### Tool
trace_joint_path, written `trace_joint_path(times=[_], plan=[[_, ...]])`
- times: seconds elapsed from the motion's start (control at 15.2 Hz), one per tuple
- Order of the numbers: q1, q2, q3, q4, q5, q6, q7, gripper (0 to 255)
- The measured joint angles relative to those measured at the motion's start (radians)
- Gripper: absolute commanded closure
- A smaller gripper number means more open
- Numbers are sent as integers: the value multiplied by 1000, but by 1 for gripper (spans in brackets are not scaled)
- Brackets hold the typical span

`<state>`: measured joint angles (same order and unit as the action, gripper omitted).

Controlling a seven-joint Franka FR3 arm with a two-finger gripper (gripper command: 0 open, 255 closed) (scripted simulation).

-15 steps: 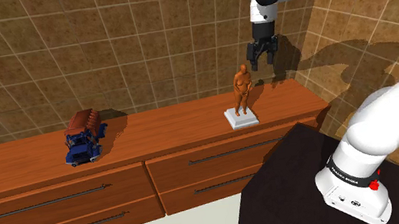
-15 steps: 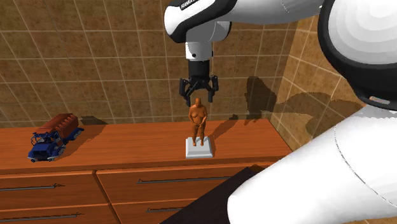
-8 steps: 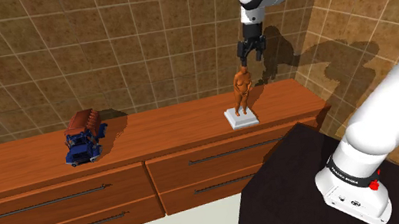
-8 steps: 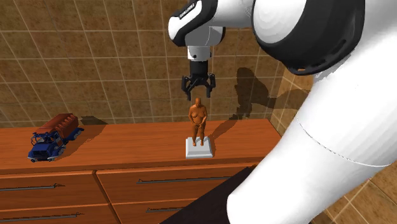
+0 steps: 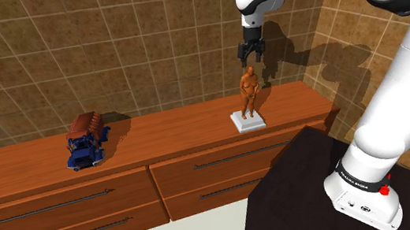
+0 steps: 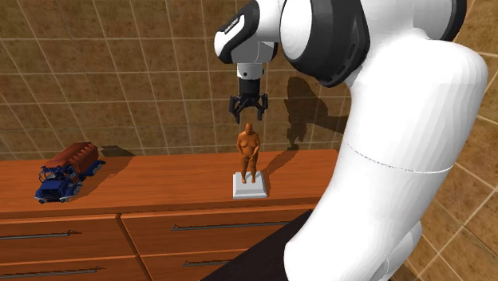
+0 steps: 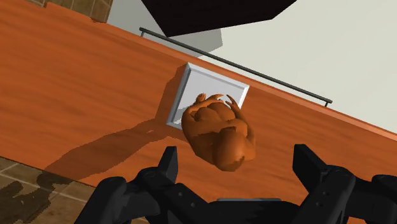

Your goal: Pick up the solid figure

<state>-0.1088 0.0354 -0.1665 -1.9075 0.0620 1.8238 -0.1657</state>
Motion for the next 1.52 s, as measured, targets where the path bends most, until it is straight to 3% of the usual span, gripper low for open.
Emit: trace_joint_path(times=[0.33, 0.4, 1.06, 1.52], plan=[[-1, 20, 0, -39, 5, 59, -6, 0], [-1, 21, 0, -43, 5, 64, -6, 255], [0, 21, 1, -46, 6, 69, -7, 255], [0, 6, 0, 12, 1, -7, 0, 255]])
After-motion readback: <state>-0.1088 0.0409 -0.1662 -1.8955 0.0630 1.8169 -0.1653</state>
